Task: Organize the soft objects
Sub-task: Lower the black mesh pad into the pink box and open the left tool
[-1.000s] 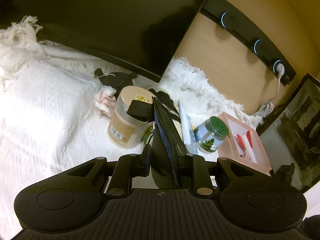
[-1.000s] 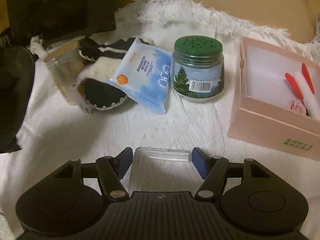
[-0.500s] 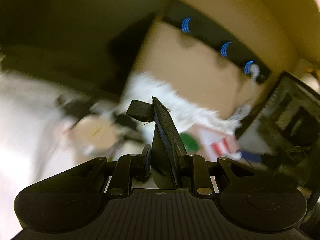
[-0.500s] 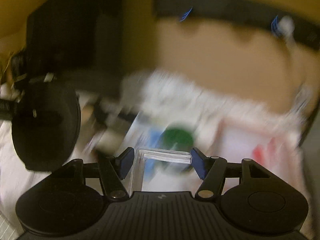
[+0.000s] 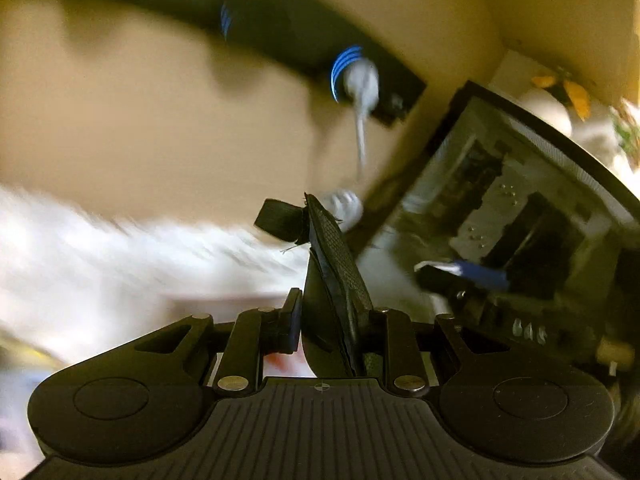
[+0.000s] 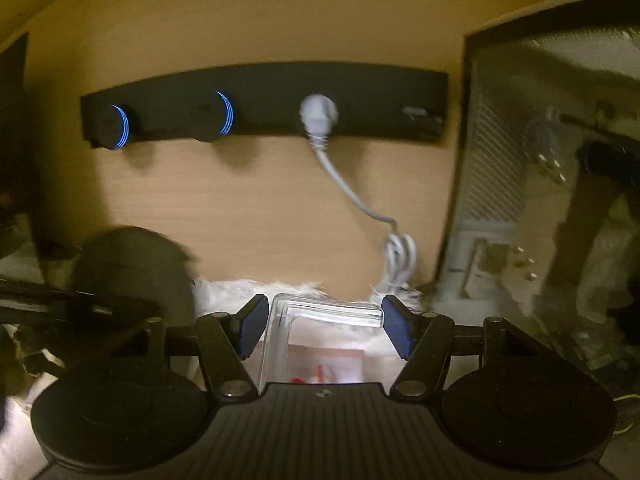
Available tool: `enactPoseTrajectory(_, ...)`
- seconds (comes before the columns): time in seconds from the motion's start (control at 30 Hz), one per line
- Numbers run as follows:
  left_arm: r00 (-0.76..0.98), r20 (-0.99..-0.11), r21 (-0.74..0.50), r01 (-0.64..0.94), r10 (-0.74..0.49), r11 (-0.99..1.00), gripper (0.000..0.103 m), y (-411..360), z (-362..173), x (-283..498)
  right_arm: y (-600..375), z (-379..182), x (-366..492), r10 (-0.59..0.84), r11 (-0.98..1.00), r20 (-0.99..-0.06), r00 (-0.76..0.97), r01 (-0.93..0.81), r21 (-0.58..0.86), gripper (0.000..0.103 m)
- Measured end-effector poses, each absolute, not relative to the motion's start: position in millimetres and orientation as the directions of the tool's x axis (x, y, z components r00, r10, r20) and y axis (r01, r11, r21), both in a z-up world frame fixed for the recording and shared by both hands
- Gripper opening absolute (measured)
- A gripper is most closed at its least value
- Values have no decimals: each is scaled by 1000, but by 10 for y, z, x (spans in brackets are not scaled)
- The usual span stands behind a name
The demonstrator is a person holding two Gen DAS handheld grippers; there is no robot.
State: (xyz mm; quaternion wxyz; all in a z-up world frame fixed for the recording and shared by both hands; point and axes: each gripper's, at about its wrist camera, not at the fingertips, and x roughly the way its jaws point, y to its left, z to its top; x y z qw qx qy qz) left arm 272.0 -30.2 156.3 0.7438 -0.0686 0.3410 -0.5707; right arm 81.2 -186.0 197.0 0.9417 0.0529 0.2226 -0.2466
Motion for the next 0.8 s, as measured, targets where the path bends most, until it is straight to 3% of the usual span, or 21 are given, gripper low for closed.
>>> enactPoseTrajectory(0.07,76,-476,-554,748,-876,366,26,-671,1286,2727,-1939,1889,808,-436,869,-471,767,496,3,63)
enactPoseTrajectory(0.17,137,-686,-366,784,-714,502,26,-1119,872,2542,-2036,1751,810,-430,863,-496,754,505,20,63)
enactPoseTrajectory(0.2,140,-718,-321,802,-681,504,25,-1180,785,2483,-2055,1717,813,-430,861,-501,751,508,22,63)
enactPoseTrajectory(0.37,137,-621,-433,761,-772,483,26,-844,811,2465,-2161,1587,909,-405,863,-525,749,503,53,63)
enactPoseTrajectory(0.63,310,-534,-385,739,-786,553,26,131,1090,2393,-2235,1348,1123,-300,878,-605,738,461,127,64)
enactPoseTrajectory(0.8,404,-557,-262,743,-725,616,26,691,1012,2212,-2163,1360,1084,-372,858,-594,714,508,74,66)
